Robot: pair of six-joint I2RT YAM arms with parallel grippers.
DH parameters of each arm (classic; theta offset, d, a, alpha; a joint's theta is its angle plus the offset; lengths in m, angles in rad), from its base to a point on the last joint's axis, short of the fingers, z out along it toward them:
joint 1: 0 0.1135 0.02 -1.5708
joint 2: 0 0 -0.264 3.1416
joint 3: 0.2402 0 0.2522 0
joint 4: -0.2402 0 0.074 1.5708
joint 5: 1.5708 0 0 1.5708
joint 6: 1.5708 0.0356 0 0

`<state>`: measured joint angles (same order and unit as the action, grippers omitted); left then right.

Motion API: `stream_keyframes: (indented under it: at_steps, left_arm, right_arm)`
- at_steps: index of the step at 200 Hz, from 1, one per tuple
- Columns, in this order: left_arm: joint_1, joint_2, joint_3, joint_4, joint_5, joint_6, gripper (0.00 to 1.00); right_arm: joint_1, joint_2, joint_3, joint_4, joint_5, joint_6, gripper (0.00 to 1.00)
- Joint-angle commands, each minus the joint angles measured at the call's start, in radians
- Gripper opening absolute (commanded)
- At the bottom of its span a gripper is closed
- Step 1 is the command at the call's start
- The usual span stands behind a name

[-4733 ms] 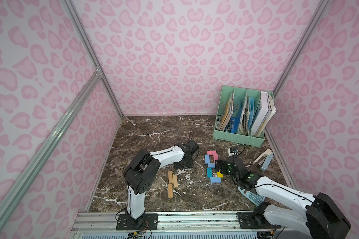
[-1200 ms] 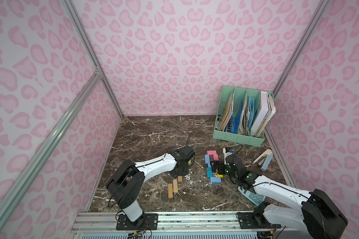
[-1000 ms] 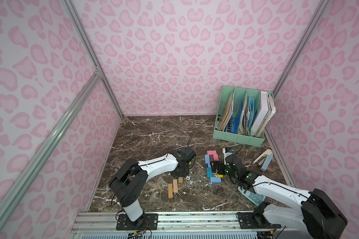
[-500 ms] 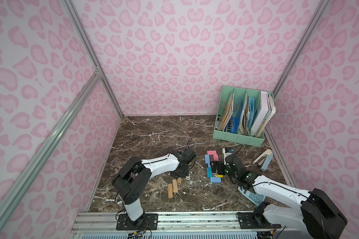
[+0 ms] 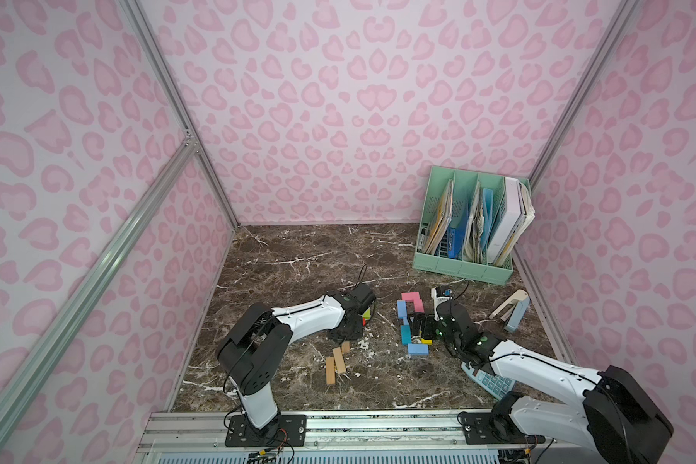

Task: Assemble the number 8 with building blocks
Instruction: Assemble the building block at the center of the board.

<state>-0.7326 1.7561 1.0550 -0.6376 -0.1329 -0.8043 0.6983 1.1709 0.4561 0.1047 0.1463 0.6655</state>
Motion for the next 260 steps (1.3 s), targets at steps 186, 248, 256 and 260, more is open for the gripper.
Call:
stream_keyframes:
  at_steps: [186, 248, 256, 260]
  left_arm:
    - [0.024, 0.034, 0.023, -0.010, 0.001, 0.016, 0.19]
    - [0.028, 0.033, 0.034, -0.010, 0.007, 0.016, 0.20]
    - [0.027, 0.034, 0.035, -0.010, 0.007, 0.015, 0.21]
    - [0.028, 0.034, 0.035, -0.010, 0.009, 0.015, 0.21]
  right_arm:
    - [0.000, 0.003, 0.000, 0.003, -0.002, -0.004, 0.97]
    - [0.000, 0.003, 0.000, 0.003, -0.004, -0.003, 0.97]
    - [0.000, 0.002, 0.000, 0.003, -0.004, -0.004, 0.97]
    - [0.000, 0.003, 0.000, 0.003, -0.004, -0.004, 0.97]
